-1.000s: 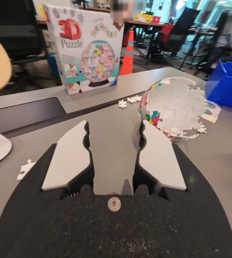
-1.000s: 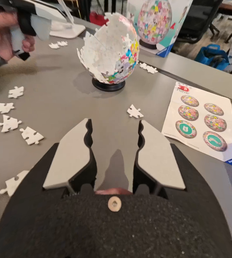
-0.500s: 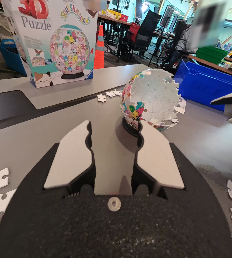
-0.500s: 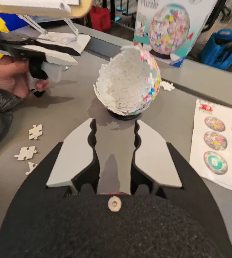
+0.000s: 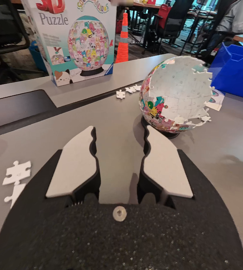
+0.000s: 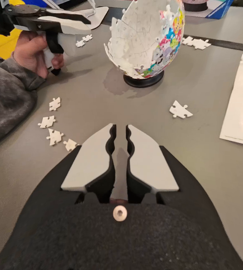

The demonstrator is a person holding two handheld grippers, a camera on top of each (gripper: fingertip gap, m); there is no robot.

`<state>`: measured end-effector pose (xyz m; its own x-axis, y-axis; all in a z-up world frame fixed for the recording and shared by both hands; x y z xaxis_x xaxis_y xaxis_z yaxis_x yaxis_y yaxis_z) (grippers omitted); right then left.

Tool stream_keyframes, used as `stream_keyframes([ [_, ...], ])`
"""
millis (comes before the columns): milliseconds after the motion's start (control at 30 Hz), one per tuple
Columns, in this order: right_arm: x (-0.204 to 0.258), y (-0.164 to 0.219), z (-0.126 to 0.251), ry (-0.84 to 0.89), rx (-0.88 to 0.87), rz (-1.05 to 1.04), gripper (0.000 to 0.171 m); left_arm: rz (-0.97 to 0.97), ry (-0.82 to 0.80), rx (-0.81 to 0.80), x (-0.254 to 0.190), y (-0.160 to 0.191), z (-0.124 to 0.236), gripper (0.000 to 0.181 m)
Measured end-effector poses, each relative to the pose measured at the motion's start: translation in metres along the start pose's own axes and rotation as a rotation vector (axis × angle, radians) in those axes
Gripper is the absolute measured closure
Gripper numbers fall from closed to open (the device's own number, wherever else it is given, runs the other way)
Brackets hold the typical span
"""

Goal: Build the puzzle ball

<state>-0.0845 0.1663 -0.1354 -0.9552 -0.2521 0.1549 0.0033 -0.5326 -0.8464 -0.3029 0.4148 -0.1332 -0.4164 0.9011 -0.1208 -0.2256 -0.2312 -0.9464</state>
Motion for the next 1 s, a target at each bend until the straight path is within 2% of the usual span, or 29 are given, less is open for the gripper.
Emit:
stream_keyframes([
  [100, 0.007, 0.010, 0.021, 0.018, -0.049, 0.027, 0.156, 0.026, -0.066, 0.042, -0.009, 0.012, 0.022, 0.119],
  [233, 0.015, 0.034, 0.050, 0.038, -0.183, 0.061, 0.150, 0.110, -0.064, 0.057, -0.042, 0.024, 0.070, 0.116],
  [300, 0.019, 0.020, 0.063, 0.052, -0.204, 0.117, 0.146, 0.116, -0.091, 0.064, -0.063, 0.022, 0.091, 0.113],
  [400, 0.022, 0.009, 0.079, 0.066, -0.335, 0.209, 0.146, 0.149, -0.089, 0.029, -0.104, 0.015, 0.125, 0.114],
  [567, 0.017, 0.021, 0.082, 0.066, -0.293, 0.157, 0.139, 0.142, -0.007, -0.055, -0.168, 0.021, 0.172, 0.119],
  [633, 0.019, 0.021, 0.084, 0.065, -0.294, 0.127, 0.139, 0.093, -0.003, -0.022, -0.181, 0.029, 0.180, 0.117],
  [767, 0.025, 0.018, 0.082, 0.034, -0.303, 0.099, 0.139, -0.014, -0.066, -0.002, -0.181, 0.036, 0.182, 0.123],
  [1000, 0.018, 0.020, 0.074, 0.032, -0.276, 0.080, 0.139, 0.125, -0.019, -0.043, -0.154, 0.040, 0.173, 0.126],
])
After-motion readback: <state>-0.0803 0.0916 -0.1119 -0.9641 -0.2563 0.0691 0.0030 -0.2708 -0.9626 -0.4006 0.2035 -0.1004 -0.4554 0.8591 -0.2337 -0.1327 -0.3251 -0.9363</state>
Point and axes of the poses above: each gripper's, where its closed fingertips meet, z back along the fingers, y out of its underside, x = y × z across the jaws, the point moved 7 cm from there along z, back along the fingers, and after that the axes turned 3 degrees about y, right-handed, at the moved point
